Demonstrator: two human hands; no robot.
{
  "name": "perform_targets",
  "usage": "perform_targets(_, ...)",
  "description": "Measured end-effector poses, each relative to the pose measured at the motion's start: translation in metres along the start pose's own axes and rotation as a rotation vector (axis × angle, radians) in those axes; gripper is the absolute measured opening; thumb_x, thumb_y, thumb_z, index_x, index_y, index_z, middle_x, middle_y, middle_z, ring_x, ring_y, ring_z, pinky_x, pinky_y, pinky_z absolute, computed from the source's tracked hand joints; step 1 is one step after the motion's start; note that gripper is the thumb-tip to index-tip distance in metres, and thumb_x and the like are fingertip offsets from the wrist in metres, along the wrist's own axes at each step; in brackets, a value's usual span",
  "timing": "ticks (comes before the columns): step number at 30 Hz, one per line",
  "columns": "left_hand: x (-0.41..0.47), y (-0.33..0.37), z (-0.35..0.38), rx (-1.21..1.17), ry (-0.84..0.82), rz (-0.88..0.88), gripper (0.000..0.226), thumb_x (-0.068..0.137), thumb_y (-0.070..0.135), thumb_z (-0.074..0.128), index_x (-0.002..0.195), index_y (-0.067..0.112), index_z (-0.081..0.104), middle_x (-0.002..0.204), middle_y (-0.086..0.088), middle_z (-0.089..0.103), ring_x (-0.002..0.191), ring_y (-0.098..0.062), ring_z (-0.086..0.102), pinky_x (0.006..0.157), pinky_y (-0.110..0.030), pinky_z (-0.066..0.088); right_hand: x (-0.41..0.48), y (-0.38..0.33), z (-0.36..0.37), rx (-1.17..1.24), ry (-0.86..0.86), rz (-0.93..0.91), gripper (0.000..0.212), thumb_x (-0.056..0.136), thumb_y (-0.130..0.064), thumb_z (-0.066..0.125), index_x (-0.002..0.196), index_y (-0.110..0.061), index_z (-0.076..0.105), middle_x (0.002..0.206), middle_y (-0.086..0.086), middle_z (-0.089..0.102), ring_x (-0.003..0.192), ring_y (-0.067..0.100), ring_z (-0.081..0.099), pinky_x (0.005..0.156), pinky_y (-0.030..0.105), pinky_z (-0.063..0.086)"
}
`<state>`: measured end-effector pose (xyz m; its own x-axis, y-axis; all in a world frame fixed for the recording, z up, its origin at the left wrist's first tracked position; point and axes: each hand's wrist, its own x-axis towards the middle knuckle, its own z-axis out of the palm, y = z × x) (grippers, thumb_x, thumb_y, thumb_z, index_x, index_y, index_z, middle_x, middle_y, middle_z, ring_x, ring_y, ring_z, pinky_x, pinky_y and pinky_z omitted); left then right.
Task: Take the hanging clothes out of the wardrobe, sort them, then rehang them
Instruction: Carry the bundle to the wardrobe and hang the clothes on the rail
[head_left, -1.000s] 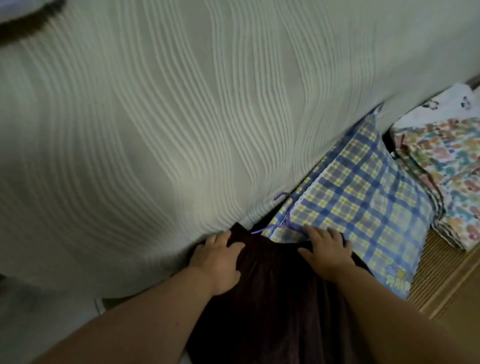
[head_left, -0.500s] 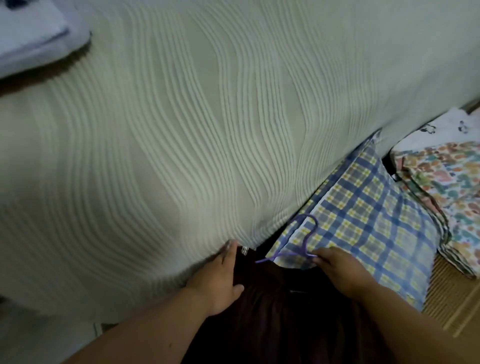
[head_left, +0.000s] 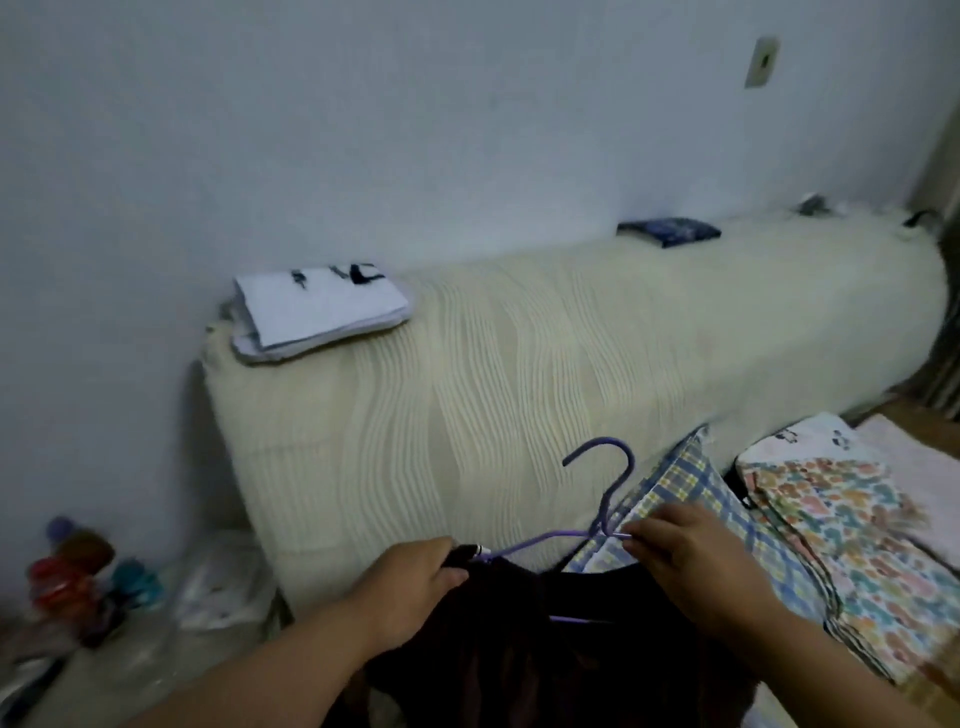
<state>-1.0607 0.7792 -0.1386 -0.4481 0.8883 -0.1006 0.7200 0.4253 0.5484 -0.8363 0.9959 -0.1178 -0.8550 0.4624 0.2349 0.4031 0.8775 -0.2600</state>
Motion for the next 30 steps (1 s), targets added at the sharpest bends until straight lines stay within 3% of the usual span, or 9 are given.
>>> perform_targets(3, -0.075, 0.022, -0.051, 0.035, 0.204, 0.066, 0.013, 0.095, 0.028, 0.053, 0.088, 0.018, 0.059, 0.085, 0.008, 0.060, 0.085, -0.009, 0.057, 0.066, -0.009, 0.035, -0.019, -0.053, -0.052, -0.077, 0.116, -0.063, 0.024, 0.088, -0.048, 0.056, 0.098, -0.032, 0.072, 0.113, -0.003, 0.063, 0.106, 0.022, 0.054, 0.086, 0.036, 0.047)
perform_targets(5, -0.136, 0.038, -0.084, 0.013, 0.326, 0.064, 0.020, 0.093, 0.029, 0.054, 0.090, 0.011, 0.062, 0.088, -0.002, 0.066, 0.086, -0.016, 0.060, 0.069, -0.019, 0.040, -0.039, -0.095, -0.088, -0.004, 0.117, -0.013, 0.029, 0.086, -0.050, 0.056, 0.107, -0.034, 0.067, 0.122, -0.003, 0.058, 0.111, 0.020, 0.054, 0.091, 0.036, 0.045)
perform_targets(7, -0.203, 0.051, -0.114, 0.038, 0.426, 0.060, 0.034, 0.086, 0.039, 0.048, 0.090, 0.009, 0.062, 0.088, -0.006, 0.067, 0.085, -0.020, 0.061, 0.072, -0.029, 0.042, -0.061, -0.134, -0.117, 0.071, 0.076, 0.029, 0.041, 0.082, -0.056, 0.056, 0.119, -0.037, 0.058, 0.120, -0.002, 0.056, 0.108, 0.019, 0.056, 0.089, 0.035, 0.046)
perform_targets(10, -0.296, 0.057, -0.152, 0.060, 0.555, 0.026, 0.040, 0.078, 0.043, 0.042, 0.092, 0.012, 0.063, 0.083, 0.000, 0.064, 0.079, -0.015, 0.057, 0.068, -0.028, 0.039, -0.086, -0.186, -0.151, 0.099, 0.058, -0.020, 0.047, 0.081, -0.057, 0.057, 0.122, -0.035, 0.055, 0.112, 0.000, 0.060, 0.101, 0.021, 0.058, 0.079, 0.031, 0.044)
perform_targets(16, -0.462, 0.067, -0.205, 0.161, 0.756, -0.129, 0.028, 0.081, 0.043, 0.046, 0.083, 0.019, 0.061, 0.072, 0.007, 0.061, 0.071, -0.007, 0.057, 0.064, -0.027, 0.040, -0.127, -0.305, -0.189, 0.304, 0.037, -0.301, 0.003, 0.090, -0.042, 0.056, 0.090, -0.045, 0.058, 0.085, -0.018, 0.064, 0.080, 0.004, 0.059, 0.065, 0.014, 0.042)
perform_targets(19, -0.541, 0.081, -0.221, 0.227, 0.829, -0.219, 0.017, 0.091, 0.032, 0.054, 0.075, 0.032, 0.054, 0.069, 0.011, 0.059, 0.068, 0.006, 0.054, 0.060, -0.016, 0.036, -0.147, -0.363, -0.203, 0.372, 0.032, -0.458, 0.017, 0.092, -0.037, 0.055, 0.077, -0.037, 0.064, 0.068, -0.011, 0.064, 0.069, 0.004, 0.058, 0.063, 0.019, 0.042)
perform_targets(24, -0.650, 0.120, -0.216, 0.267, 0.933, -0.393, 0.026, 0.082, 0.046, 0.045, 0.081, 0.024, 0.059, 0.073, 0.011, 0.062, 0.076, 0.001, 0.057, 0.066, -0.017, 0.039, -0.182, -0.435, -0.227, 0.481, 0.008, -0.714, 0.024, 0.091, -0.038, 0.054, 0.071, -0.028, 0.064, 0.065, -0.018, 0.060, 0.067, 0.002, 0.055, 0.060, 0.020, 0.038)
perform_targets(27, -0.704, 0.154, -0.193, 0.322, 0.976, -0.485, 0.023, 0.093, 0.031, 0.054, 0.071, 0.027, 0.051, 0.073, 0.022, 0.061, 0.076, 0.007, 0.054, 0.063, -0.011, 0.037, -0.209, -0.458, -0.246, 0.625, -0.028, -0.834, 0.033, 0.085, -0.059, 0.048, 0.072, -0.033, 0.064, 0.073, -0.012, 0.067, 0.077, 0.000, 0.059, 0.070, 0.018, 0.042)
perform_targets(30, -0.748, 0.189, -0.167, 0.315, 1.014, -0.606, 0.025, 0.093, 0.035, 0.052, 0.082, 0.013, 0.058, 0.076, 0.006, 0.063, 0.076, -0.005, 0.056, 0.066, -0.016, 0.038, -0.232, -0.473, -0.257, 0.716, -0.050, -0.955, 0.043, 0.075, -0.079, 0.039, 0.082, -0.043, 0.061, 0.076, -0.013, 0.066, 0.074, 0.001, 0.059, 0.066, 0.014, 0.041)
